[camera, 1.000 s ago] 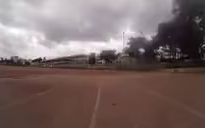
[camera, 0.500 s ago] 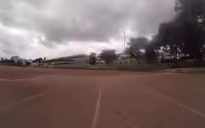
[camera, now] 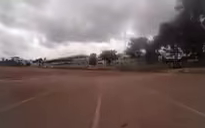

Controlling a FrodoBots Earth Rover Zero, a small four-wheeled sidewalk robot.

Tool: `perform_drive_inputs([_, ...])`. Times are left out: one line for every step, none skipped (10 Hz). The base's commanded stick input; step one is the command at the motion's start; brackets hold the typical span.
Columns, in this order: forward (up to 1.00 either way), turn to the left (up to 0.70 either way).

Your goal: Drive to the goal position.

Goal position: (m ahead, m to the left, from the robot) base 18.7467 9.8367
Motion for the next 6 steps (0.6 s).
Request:
perform_drive_inputs([0.7,0.0])
perform_drive_inputs([0.7,0.0])
perform_drive_inputs([0.7,0.0])
perform_drive_inputs([0.7,0.0])
perform_drive_inputs([0.7,0.0])
perform_drive_inputs([0.7,0.0])
